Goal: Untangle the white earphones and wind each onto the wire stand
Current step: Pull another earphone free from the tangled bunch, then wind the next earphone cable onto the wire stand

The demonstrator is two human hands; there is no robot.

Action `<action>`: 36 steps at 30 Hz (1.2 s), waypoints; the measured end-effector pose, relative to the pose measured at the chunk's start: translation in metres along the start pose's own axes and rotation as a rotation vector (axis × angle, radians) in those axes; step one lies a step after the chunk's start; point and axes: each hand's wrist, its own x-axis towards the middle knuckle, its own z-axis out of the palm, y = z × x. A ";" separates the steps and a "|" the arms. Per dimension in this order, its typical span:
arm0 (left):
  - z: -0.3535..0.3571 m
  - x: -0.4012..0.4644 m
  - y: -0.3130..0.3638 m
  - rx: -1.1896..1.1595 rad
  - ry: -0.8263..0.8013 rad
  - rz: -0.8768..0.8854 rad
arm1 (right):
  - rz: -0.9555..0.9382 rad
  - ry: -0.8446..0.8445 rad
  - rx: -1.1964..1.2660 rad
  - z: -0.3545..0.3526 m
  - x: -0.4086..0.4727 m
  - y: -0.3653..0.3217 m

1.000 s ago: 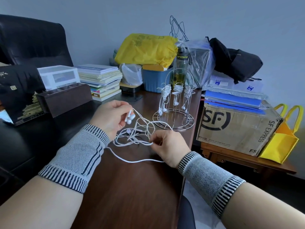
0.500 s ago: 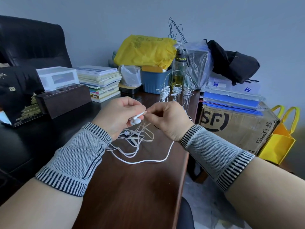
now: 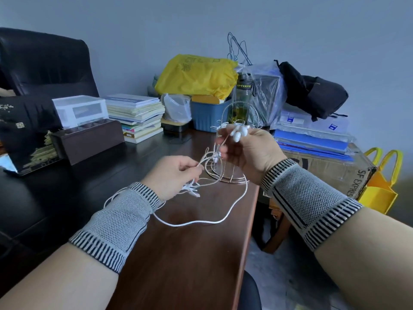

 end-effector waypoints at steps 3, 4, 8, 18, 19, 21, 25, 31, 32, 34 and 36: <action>0.000 0.002 -0.004 -0.127 0.092 -0.036 | 0.048 0.094 0.102 -0.013 0.004 -0.003; -0.002 0.004 -0.005 -0.170 0.134 -0.062 | 0.070 0.140 0.124 -0.019 0.005 -0.003; -0.008 0.009 -0.013 -0.216 0.264 -0.195 | 0.149 0.288 0.118 -0.038 0.010 -0.003; -0.017 0.011 -0.022 -0.101 0.283 -0.197 | 0.146 0.372 0.126 -0.045 0.013 0.006; -0.018 0.011 -0.022 -0.107 0.266 -0.174 | 0.147 0.370 0.140 -0.046 0.013 0.006; -0.018 0.009 -0.021 -0.070 0.223 -0.127 | 0.150 0.365 0.190 -0.046 0.014 0.004; -0.016 0.009 -0.020 0.069 0.161 -0.102 | 0.123 0.427 0.272 -0.048 0.016 0.004; -0.018 0.007 -0.015 -0.030 0.100 -0.094 | 0.225 0.482 0.091 -0.053 0.010 0.018; -0.019 0.008 -0.015 -0.103 0.109 -0.104 | 0.256 0.481 0.080 -0.054 0.009 0.020; -0.021 0.009 -0.016 -0.284 0.137 -0.118 | 0.310 0.480 0.055 -0.056 0.008 0.024; -0.021 0.010 -0.016 -0.414 0.141 -0.131 | 0.354 0.475 0.005 -0.058 0.009 0.030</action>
